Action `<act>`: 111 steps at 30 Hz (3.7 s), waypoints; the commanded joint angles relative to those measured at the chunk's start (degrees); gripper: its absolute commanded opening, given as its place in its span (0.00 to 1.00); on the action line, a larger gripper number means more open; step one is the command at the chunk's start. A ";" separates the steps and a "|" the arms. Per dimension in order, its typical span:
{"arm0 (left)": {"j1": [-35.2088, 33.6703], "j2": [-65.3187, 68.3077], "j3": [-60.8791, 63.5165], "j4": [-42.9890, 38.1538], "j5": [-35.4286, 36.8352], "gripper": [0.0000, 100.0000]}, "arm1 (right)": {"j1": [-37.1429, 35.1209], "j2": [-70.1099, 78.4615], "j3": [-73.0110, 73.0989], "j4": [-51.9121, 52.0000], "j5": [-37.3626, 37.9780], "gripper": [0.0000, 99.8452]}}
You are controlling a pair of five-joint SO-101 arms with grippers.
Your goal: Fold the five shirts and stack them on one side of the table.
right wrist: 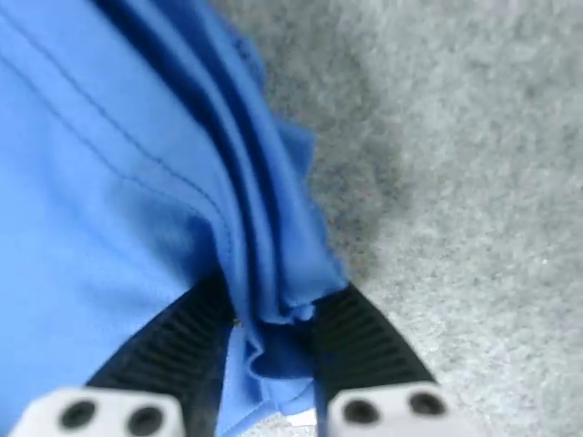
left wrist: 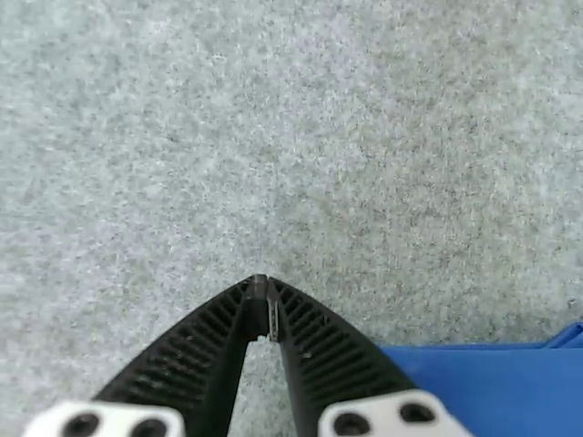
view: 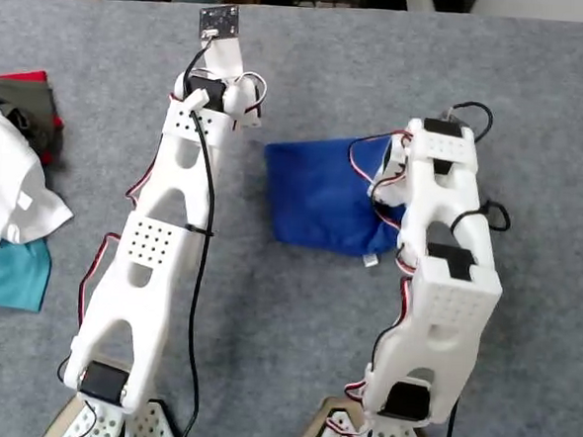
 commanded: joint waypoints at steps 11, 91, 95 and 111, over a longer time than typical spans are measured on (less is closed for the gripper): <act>-1.10 -1.58 -1.27 -0.88 0.35 0.03 | 0.35 0.75 -32.13 12.31 0.00 0.01; -58.07 -11.96 -4.70 18.46 -16.79 0.04 | 8.88 -6.29 -59.65 20.92 19.60 0.02; -55.60 -19.16 -2.51 18.46 -16.79 0.03 | 8.88 -6.29 -59.65 20.92 19.60 0.02; -22.64 -64.70 43.03 18.46 -17.05 0.03 | 8.88 -11.74 -52.97 20.92 19.60 0.02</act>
